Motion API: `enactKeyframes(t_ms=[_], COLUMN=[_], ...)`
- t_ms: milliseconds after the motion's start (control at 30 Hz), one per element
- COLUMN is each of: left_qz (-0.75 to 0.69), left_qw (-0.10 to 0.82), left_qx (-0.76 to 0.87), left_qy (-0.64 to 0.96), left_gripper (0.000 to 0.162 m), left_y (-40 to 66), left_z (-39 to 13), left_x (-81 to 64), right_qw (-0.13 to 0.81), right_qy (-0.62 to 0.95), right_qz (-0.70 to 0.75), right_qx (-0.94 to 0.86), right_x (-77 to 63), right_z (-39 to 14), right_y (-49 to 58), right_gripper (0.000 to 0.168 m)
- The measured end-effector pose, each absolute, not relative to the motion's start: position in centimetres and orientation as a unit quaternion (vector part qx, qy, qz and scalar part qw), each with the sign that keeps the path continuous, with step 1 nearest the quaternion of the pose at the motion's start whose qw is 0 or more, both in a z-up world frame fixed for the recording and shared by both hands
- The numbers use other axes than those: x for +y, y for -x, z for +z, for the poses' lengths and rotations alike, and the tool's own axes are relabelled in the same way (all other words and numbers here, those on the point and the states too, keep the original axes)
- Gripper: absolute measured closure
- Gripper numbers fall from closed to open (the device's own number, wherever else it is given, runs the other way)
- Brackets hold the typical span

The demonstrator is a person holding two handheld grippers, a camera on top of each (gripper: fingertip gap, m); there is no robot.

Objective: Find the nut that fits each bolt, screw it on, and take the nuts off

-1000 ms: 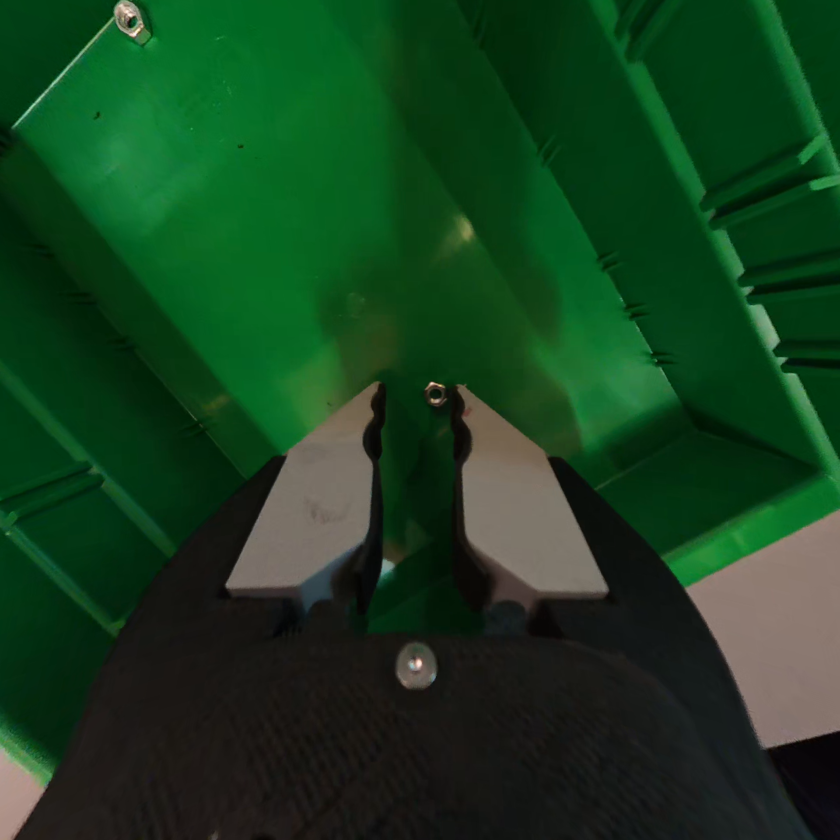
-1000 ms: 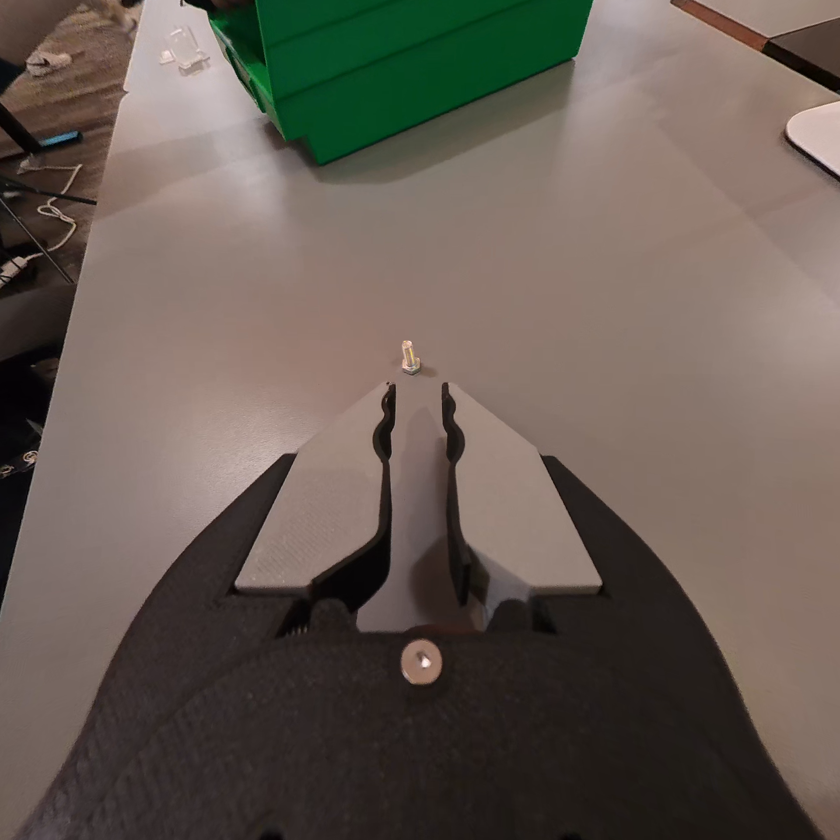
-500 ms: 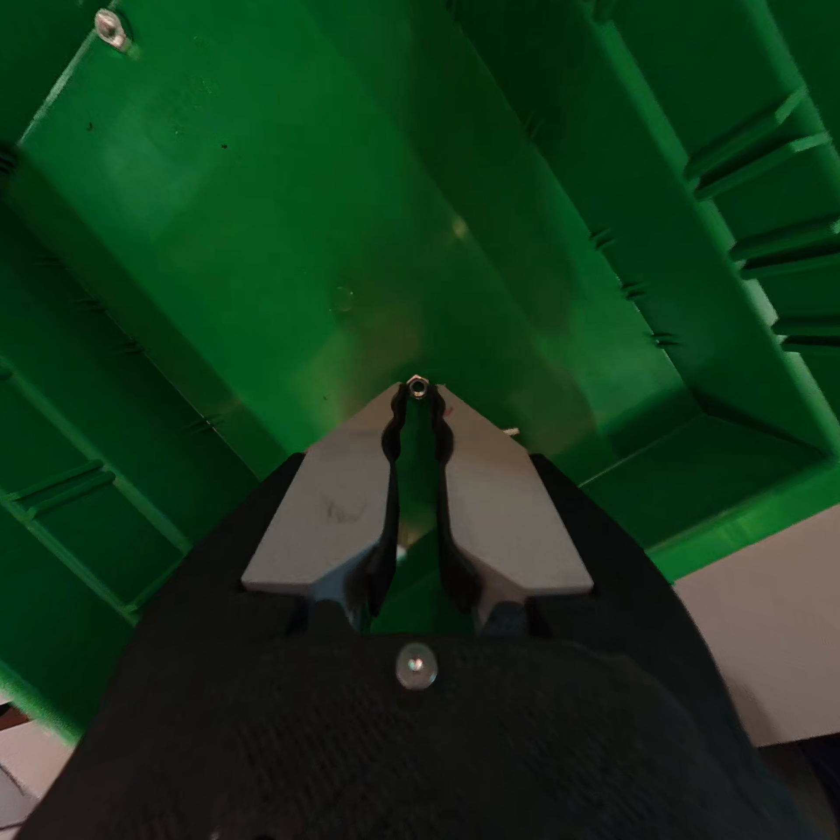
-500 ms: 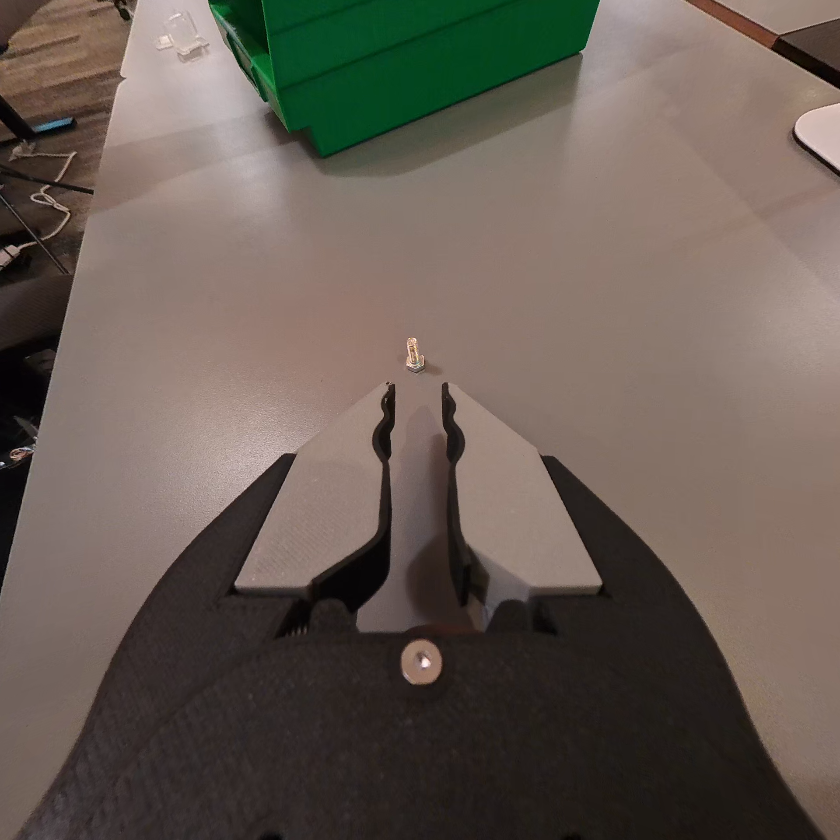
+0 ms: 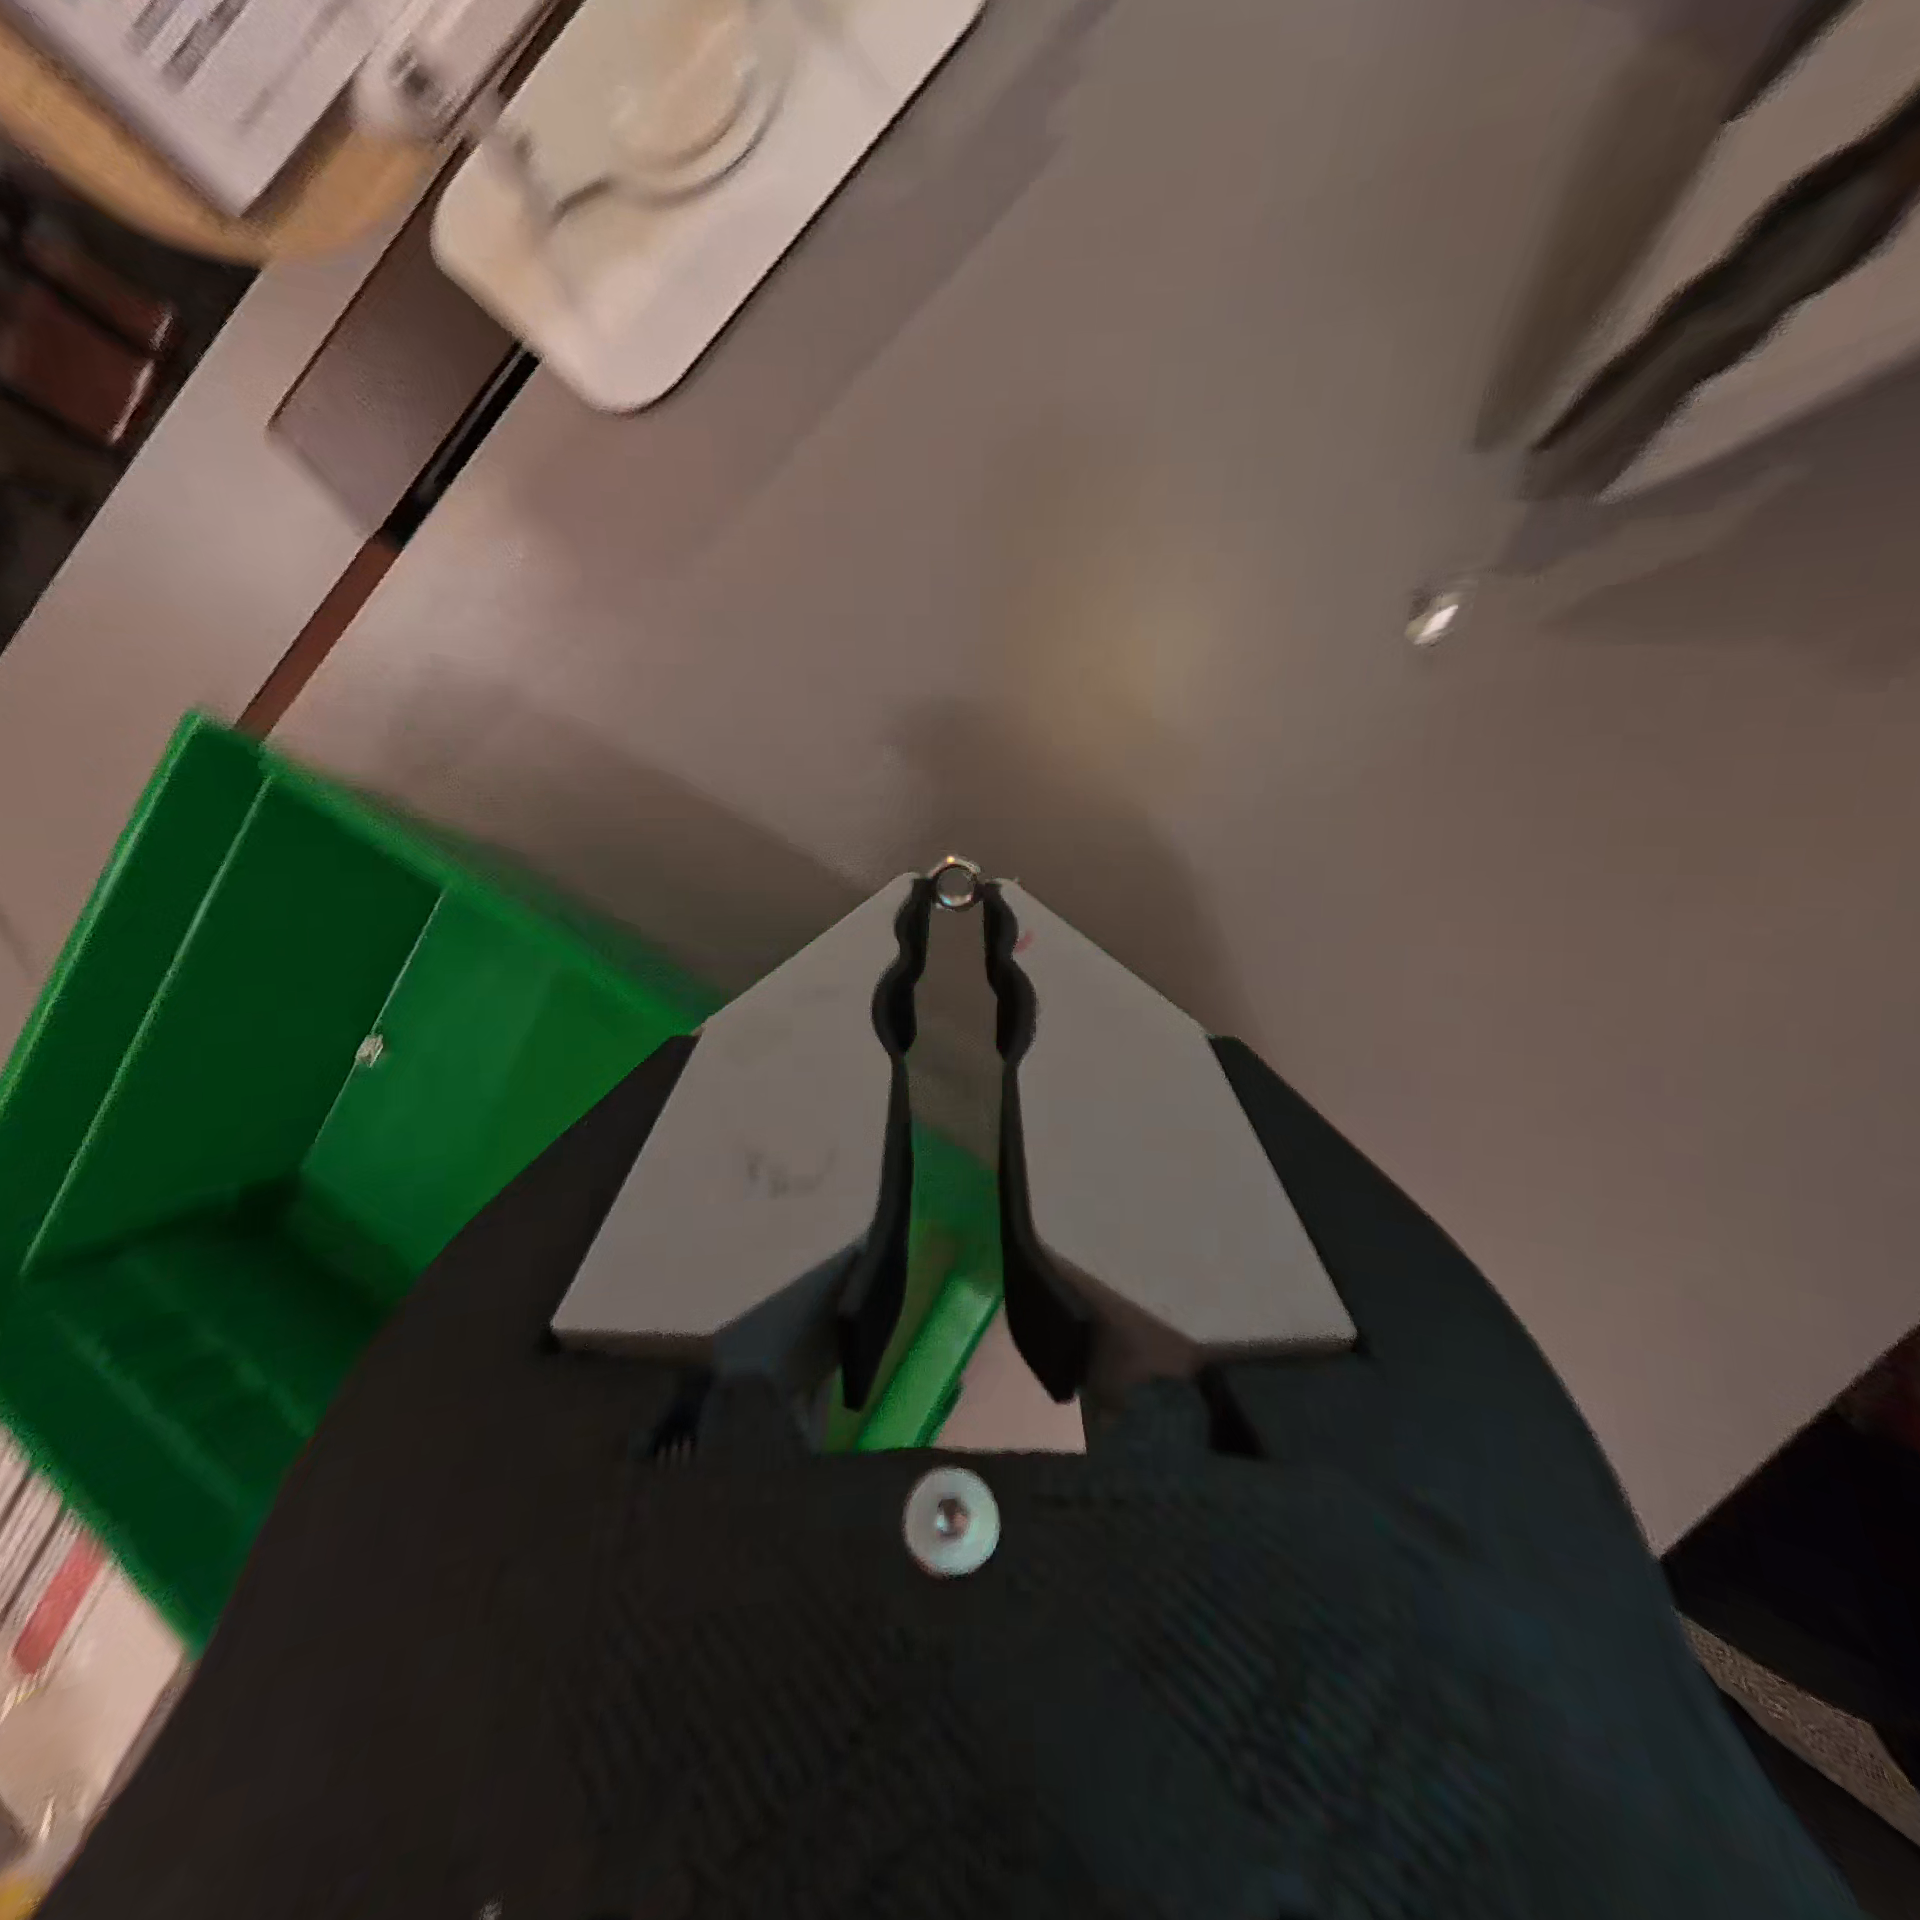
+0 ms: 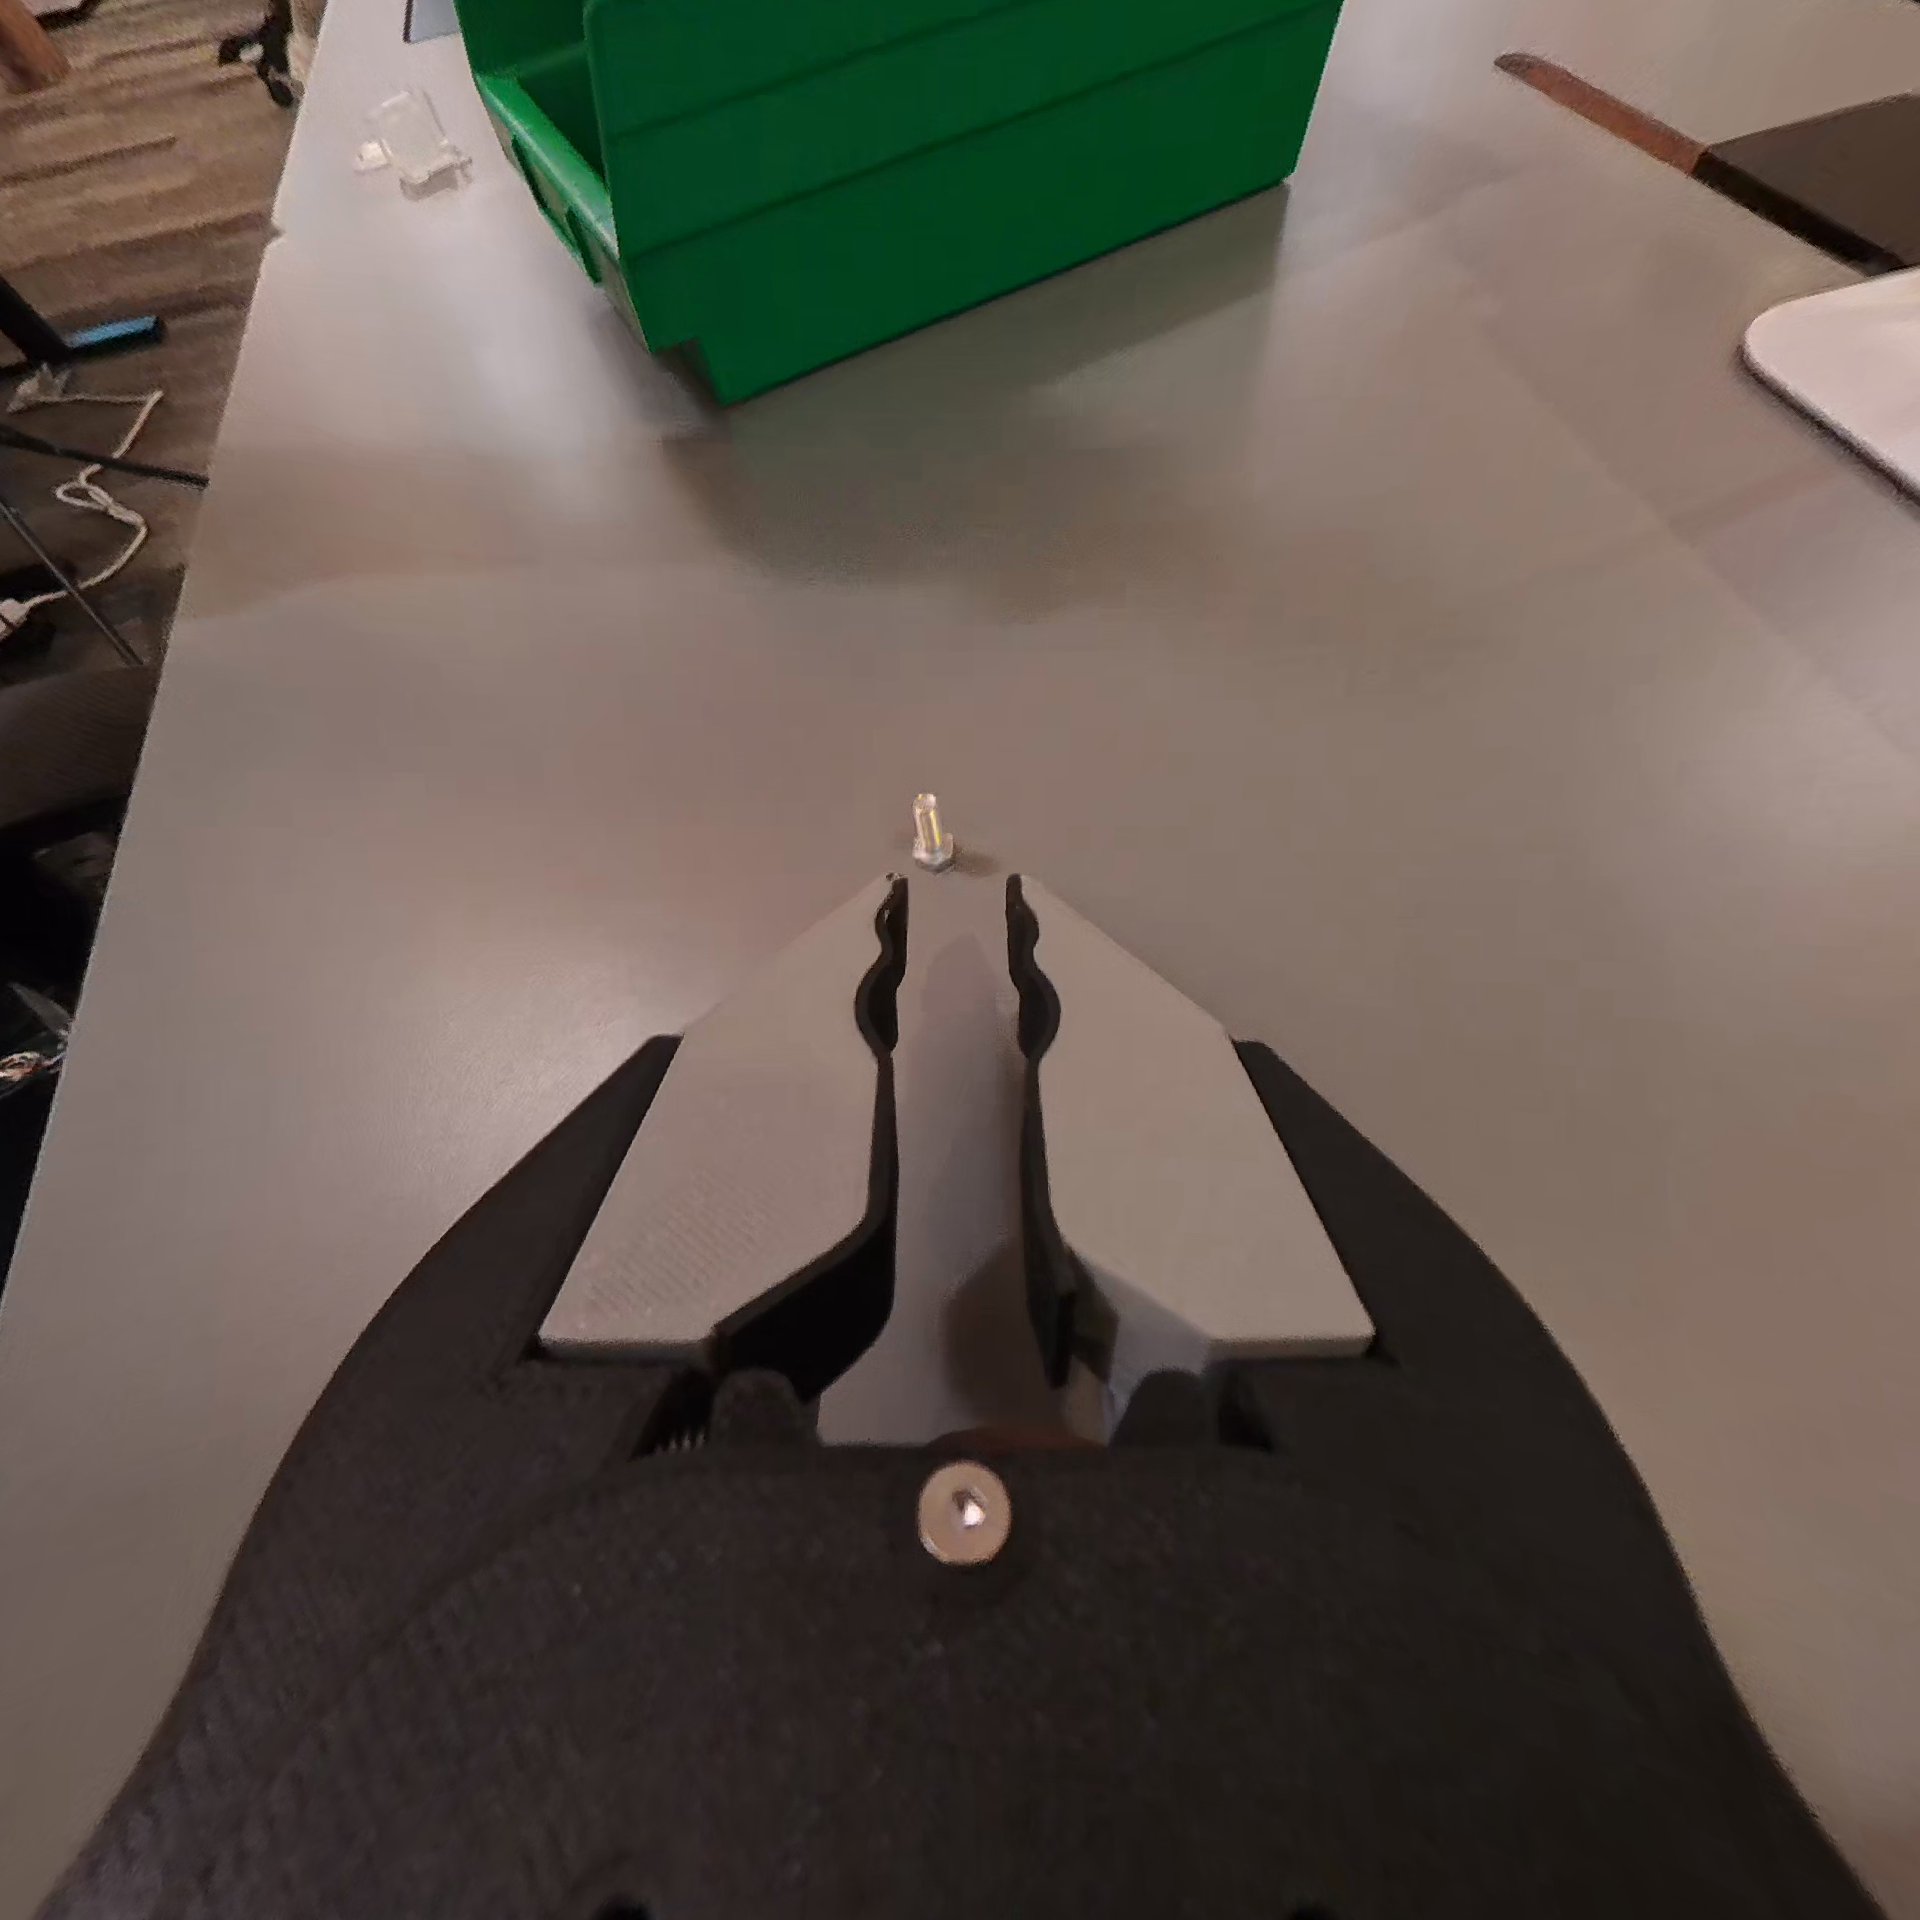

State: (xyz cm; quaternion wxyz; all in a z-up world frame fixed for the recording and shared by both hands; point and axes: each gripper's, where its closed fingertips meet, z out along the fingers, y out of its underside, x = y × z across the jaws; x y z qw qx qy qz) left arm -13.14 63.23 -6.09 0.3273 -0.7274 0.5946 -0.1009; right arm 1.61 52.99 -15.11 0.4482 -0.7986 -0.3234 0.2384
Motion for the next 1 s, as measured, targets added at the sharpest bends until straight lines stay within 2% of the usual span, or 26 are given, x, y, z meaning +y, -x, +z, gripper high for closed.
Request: enactKeyframes(t_ms=[200,433,567,733,833,1000], left_qz=[-0.169,-0.221,-0.233,-0.225,-0.256,-0.258], left_qw=[0.308,0.243,0.189,0.173,0.175,0.218], left_qx=[0.652,0.705,0.725,0.726,0.714,0.707], left_qy=[0.672,0.629,0.62,0.626,0.627,0.621], left_gripper=[0.154,0.154,0.154,0.153,0.133,0.131], left_y=[5.1,-2.1,-4.7,-6.3,-6.8,-5.7], left_z=[-7.9,-11.3,-14.6,-18.0,-17.9,-16.4], left_x=[58.9,55.5,53.5,52.6,51.9,53.0], right_qw=[0.513,0.622,0.618,0.604,0.594,0.569], right_qy=[0.781,0.728,0.738,0.743,0.748,0.765], right_qz=[0.182,0.157,0.152,0.151,0.144,0.138], right_qx=[-0.305,-0.243,-0.226,-0.245,-0.26,-0.268], right_x=[54.2,54.3,54.6,54.4,54.4,54.5], right_z=[-12.7,-6.8,-6.9,-7.6,-8.3,-9.6], right_y=[-4.0,-8.2,-9.1,-8.4,-7.8,-7.3], right_gripper=[0.155,0.16,0.16,0.159,0.159,0.159])
